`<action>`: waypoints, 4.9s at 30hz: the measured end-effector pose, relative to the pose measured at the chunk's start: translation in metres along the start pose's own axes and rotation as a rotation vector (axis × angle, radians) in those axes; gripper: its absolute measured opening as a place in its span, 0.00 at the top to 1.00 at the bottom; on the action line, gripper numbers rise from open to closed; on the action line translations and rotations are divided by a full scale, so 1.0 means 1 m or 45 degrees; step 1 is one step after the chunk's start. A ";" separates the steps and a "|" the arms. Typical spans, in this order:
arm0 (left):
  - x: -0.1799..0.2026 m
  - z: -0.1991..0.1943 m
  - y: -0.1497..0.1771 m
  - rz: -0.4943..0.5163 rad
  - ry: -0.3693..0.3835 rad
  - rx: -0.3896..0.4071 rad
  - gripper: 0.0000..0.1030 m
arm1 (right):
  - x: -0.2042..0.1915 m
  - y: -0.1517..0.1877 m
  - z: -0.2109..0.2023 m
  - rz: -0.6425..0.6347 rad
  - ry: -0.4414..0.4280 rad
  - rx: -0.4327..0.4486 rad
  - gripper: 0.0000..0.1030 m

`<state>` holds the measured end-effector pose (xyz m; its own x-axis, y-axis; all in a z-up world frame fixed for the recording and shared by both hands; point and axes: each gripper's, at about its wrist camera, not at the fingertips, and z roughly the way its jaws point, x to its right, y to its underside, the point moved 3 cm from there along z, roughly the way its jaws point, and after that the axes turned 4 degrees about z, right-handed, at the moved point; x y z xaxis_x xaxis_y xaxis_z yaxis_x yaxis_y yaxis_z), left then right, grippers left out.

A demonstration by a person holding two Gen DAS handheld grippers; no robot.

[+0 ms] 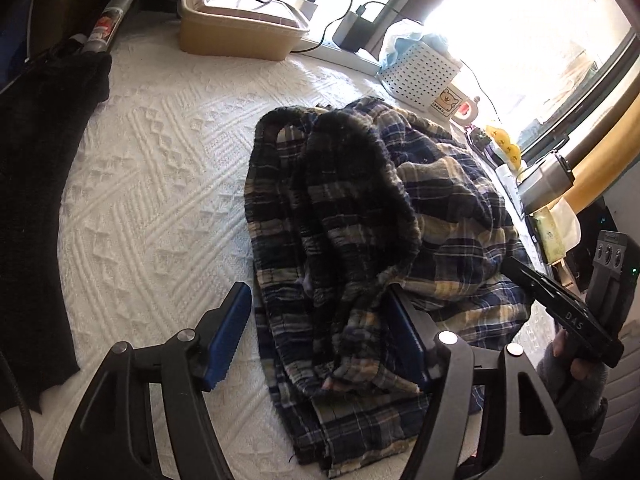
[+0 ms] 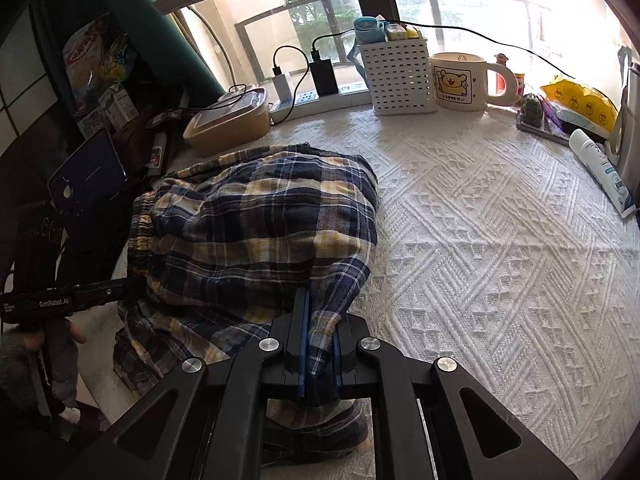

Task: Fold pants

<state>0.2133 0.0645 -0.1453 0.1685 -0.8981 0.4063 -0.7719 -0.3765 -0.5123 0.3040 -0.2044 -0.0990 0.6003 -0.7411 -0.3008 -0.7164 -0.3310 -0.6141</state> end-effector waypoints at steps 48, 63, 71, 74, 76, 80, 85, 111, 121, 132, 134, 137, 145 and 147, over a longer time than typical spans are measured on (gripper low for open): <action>0.031 -0.014 -0.009 0.152 0.196 0.100 0.82 | -0.027 -0.054 -0.009 -0.027 -0.130 0.117 0.93; 0.015 -0.099 -0.030 0.178 0.248 0.336 0.82 | -0.106 -0.092 -0.078 -0.246 -0.090 0.316 0.94; -0.017 -0.163 -0.036 0.182 0.155 0.464 0.82 | -0.162 -0.106 -0.078 -0.312 -0.176 0.370 0.94; -0.035 -0.184 -0.036 0.161 0.120 0.503 0.82 | -0.190 -0.113 -0.073 -0.354 -0.216 0.376 0.94; -0.047 -0.198 -0.038 0.143 0.094 0.527 0.82 | -0.208 -0.117 -0.069 -0.382 -0.247 0.379 0.94; -0.075 -0.219 -0.043 0.125 0.033 0.558 0.82 | -0.241 -0.125 -0.057 -0.410 -0.308 0.380 0.94; -0.106 -0.241 -0.044 0.114 -0.063 0.554 0.82 | -0.271 -0.128 -0.027 -0.398 -0.377 0.346 0.94; -0.253 -0.189 -0.006 -0.138 -0.239 0.237 0.40 | -0.284 -0.084 0.176 -0.244 -0.313 -0.109 0.30; -0.225 -0.248 -0.043 -0.017 -0.289 0.467 0.39 | -0.255 -0.117 0.133 -0.207 -0.316 0.022 0.13; -0.238 -0.162 -0.100 0.123 -0.464 0.228 0.39 | -0.279 -0.139 0.176 -0.382 -0.198 0.012 0.13; -0.247 -0.153 -0.100 0.109 -0.467 0.193 0.39 | -0.277 -0.138 0.184 -0.400 -0.177 -0.005 0.13; -0.256 -0.145 -0.098 0.105 -0.473 0.171 0.37 | -0.274 -0.138 0.198 -0.425 -0.150 -0.021 0.13; -0.259 -0.147 -0.095 0.096 -0.497 0.148 0.37 | -0.277 -0.140 0.210 -0.473 -0.090 0.017 0.13; -0.256 -0.151 -0.097 0.075 -0.475 0.173 0.37 | -0.276 -0.142 0.197 -0.452 -0.098 0.046 0.13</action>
<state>0.1521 0.3653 -0.0852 0.3570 -0.9304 0.0834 -0.7030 -0.3264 -0.6318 0.3098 0.1618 -0.0724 0.8351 -0.5374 -0.1174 -0.4467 -0.5379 -0.7149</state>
